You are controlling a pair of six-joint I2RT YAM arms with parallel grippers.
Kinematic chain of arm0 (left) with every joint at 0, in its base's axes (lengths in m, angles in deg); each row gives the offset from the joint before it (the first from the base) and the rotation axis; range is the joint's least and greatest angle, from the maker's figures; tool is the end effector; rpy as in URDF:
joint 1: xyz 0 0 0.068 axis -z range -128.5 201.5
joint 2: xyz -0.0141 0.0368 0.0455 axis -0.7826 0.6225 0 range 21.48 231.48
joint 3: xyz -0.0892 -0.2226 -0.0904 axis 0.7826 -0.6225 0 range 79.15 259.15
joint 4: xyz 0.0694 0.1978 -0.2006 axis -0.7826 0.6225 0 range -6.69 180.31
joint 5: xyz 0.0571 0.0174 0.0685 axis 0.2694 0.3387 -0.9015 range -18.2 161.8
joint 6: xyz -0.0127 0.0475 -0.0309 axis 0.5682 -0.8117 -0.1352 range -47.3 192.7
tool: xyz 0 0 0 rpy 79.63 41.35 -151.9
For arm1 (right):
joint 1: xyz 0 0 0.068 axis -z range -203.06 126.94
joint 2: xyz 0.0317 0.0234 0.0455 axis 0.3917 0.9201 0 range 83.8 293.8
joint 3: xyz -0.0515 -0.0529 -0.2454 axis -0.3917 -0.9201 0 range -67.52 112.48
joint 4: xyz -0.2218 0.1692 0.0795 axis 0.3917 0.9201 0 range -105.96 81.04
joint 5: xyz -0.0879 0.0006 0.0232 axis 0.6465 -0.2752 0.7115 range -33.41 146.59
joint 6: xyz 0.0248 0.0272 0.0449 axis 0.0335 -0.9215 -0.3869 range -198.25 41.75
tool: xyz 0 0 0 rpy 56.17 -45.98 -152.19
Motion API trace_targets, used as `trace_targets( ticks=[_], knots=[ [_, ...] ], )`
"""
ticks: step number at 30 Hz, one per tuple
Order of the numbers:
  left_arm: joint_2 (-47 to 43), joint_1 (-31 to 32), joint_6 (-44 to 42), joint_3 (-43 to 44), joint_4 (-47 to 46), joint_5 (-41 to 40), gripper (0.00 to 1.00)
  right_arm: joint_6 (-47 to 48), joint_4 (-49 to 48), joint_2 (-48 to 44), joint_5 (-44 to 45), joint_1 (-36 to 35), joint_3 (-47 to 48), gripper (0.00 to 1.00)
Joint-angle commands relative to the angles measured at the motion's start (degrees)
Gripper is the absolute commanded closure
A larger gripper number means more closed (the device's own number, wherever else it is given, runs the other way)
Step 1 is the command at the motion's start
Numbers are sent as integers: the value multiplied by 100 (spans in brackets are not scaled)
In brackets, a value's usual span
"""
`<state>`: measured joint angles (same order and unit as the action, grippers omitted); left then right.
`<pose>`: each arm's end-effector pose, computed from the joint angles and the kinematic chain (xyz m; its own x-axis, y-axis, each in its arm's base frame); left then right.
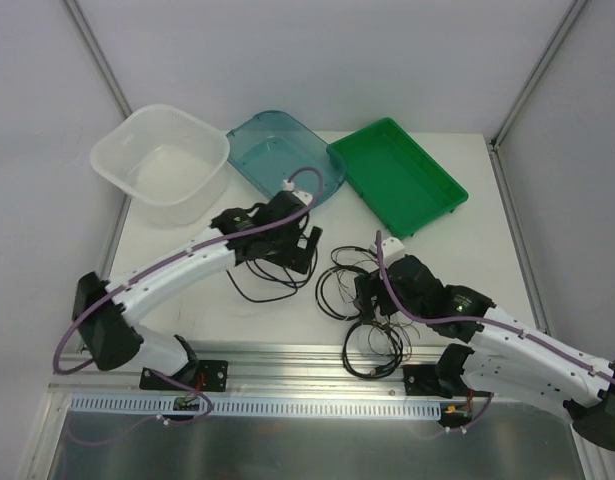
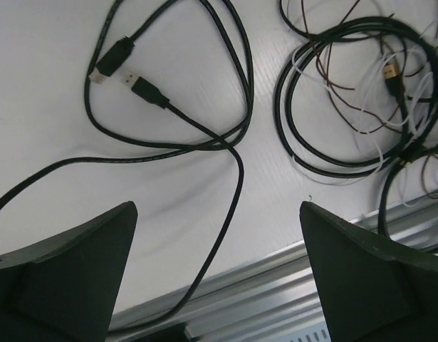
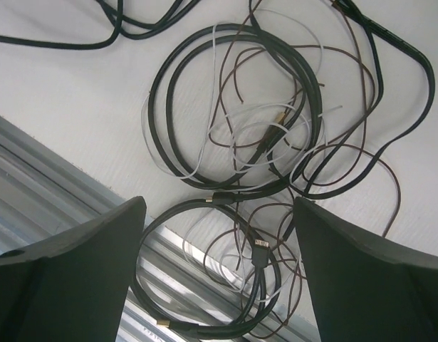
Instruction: Untangle the cables
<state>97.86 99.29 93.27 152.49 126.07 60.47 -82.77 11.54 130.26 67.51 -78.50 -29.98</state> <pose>0.2212 -0.2315 0.3165 -0.6738 0.2300 -0.7022 0.4246 0.8983 -0.1132 0.1334 0.1798 0.2408 -0.3926 -0.4337 -0.8110 -0.6934 0.7189 -0.0488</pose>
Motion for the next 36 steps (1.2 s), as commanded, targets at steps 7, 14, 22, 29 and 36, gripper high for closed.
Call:
trace_targets(
  ticks=[7,14,22,29,36],
  knots=[
    [1949,573,-115,277,-144,-450,1,-541,369,-935,867,-28,-282,11],
    [2434,582,-440,-223,-1269,17,5,-735,738,-1603,1149,-28,-493,10],
    [2558,398,-564,-978,-2183,202,13,-902,923,-1851,1185,-37,-599,10],
    [2707,319,-520,-1147,-2360,246,21,-937,914,-1824,1193,-37,-581,10],
    [2838,319,-449,-1155,-2360,184,41,-1016,897,-1798,1167,-37,-537,10]
  ],
)
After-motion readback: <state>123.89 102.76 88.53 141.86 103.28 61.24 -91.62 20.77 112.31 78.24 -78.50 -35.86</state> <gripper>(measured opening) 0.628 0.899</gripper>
